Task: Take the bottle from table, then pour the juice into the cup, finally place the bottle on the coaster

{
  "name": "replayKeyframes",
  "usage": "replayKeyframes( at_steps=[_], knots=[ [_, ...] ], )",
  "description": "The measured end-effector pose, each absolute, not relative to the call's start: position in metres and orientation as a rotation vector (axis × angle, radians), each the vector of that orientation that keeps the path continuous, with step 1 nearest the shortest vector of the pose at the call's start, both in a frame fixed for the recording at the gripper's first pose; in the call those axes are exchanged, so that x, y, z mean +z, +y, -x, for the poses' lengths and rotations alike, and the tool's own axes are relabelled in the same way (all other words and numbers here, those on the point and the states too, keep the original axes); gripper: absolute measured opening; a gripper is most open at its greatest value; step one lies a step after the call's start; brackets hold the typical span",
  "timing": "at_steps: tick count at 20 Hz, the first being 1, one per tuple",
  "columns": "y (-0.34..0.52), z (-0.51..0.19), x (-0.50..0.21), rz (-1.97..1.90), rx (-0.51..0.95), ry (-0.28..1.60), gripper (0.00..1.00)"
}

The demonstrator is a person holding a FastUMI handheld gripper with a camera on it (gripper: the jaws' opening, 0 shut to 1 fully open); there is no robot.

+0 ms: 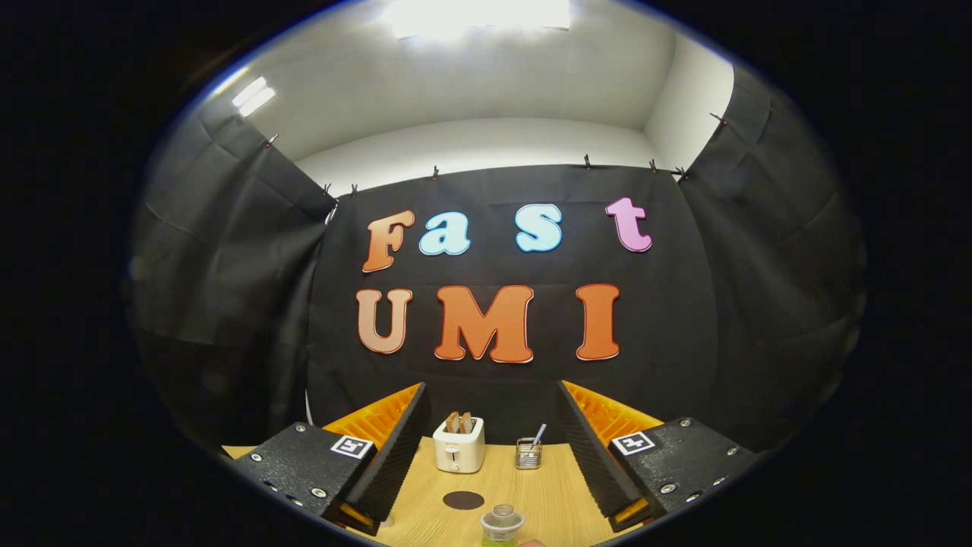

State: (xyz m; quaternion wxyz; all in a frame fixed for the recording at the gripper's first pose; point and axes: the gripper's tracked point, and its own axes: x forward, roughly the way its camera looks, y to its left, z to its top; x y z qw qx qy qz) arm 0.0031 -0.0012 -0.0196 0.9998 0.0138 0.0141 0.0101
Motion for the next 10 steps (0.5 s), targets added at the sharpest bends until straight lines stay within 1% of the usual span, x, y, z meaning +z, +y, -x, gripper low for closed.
replayKeyframes(
  at_steps=[6,10],
  knots=[
    [-0.003,-0.002,-0.038,-0.009,0.011,0.024,0.98],
    [0.005,0.001,-0.064,-0.016,0.027,0.037,0.98]
  ],
)
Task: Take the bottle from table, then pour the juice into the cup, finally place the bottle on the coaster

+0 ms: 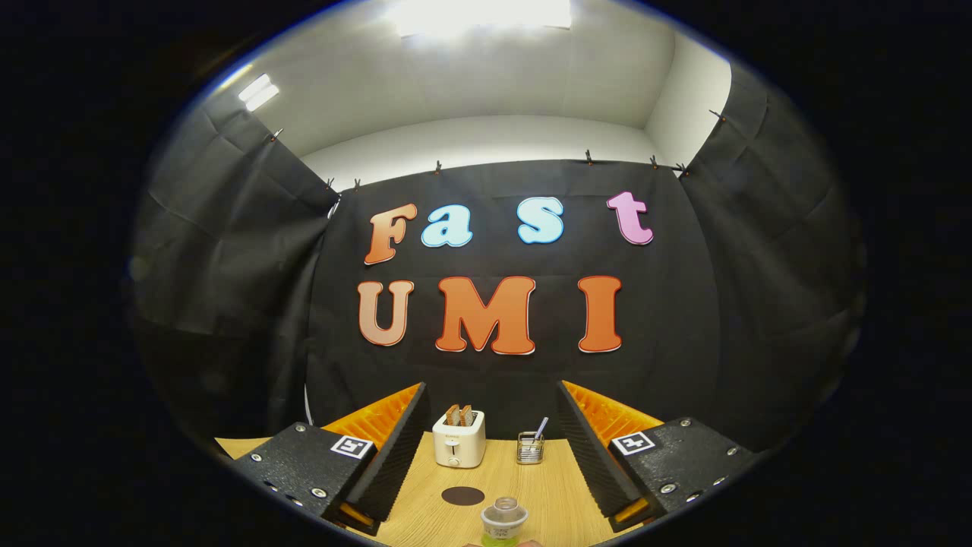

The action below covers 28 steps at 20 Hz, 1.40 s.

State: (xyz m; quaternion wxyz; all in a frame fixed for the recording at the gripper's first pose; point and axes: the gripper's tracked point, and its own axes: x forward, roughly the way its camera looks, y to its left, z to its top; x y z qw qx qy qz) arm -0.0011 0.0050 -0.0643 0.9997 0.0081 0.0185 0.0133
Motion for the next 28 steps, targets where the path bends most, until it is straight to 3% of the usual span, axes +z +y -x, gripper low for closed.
replayKeyframes(
  at_steps=[22,28],
  knots=[
    [-0.031,0.020,-0.297,-0.050,-0.121,0.361,0.98],
    [-0.020,0.017,-0.324,-0.040,-0.096,0.394,0.99]
  ],
)
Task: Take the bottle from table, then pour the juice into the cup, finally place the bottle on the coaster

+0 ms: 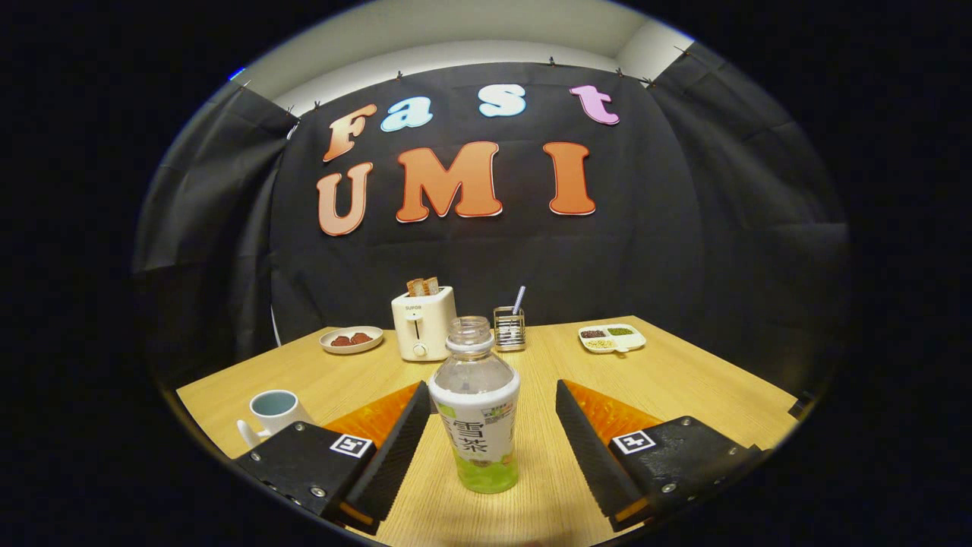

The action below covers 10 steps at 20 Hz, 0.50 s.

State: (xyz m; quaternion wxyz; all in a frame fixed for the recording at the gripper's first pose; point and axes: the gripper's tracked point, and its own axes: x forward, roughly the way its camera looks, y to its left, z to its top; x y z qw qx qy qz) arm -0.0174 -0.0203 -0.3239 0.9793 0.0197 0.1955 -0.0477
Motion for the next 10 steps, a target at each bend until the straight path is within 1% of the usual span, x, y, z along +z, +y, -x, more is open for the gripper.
replayKeyframes(
  at_steps=[4,6,10],
  knots=[
    [-0.018,0.013,-0.340,-0.026,-0.091,0.419,0.99],
    [-0.015,0.014,-0.353,-0.031,-0.085,0.447,0.97],
    [-0.011,0.012,-0.374,-0.043,-0.083,0.491,0.83]
  ],
)
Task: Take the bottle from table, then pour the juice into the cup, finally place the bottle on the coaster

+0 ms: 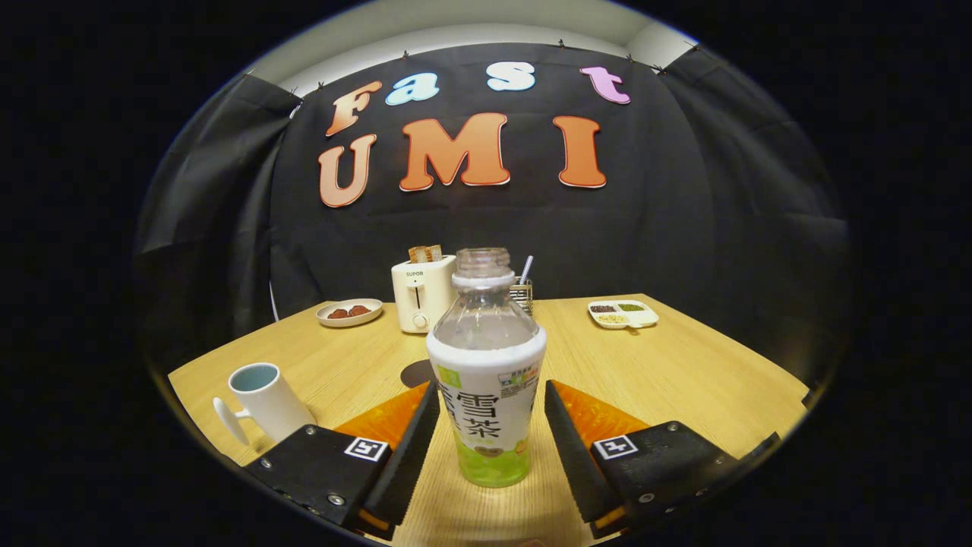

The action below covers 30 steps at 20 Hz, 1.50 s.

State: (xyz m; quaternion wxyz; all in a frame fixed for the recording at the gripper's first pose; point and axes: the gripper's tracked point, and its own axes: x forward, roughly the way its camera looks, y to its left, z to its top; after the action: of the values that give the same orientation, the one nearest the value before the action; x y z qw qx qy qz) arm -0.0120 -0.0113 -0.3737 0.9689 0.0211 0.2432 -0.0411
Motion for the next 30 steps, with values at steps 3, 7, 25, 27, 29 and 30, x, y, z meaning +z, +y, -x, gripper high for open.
replayKeyframes(
  at_steps=[3,7,25,27,29,30],
  knots=[
    [-0.011,0.005,-0.376,-0.041,-0.097,0.485,0.67],
    [-0.008,0.006,-0.376,0.001,-0.095,0.512,0.61],
    [0.026,-0.012,-0.350,0.532,0.001,0.525,0.57],
    [0.028,-0.011,-0.350,0.600,0.016,0.524,0.57],
    [0.032,-0.015,-0.343,0.686,0.018,0.490,0.57],
    [0.034,-0.016,-0.339,0.733,0.019,0.471,0.57]
  ],
)
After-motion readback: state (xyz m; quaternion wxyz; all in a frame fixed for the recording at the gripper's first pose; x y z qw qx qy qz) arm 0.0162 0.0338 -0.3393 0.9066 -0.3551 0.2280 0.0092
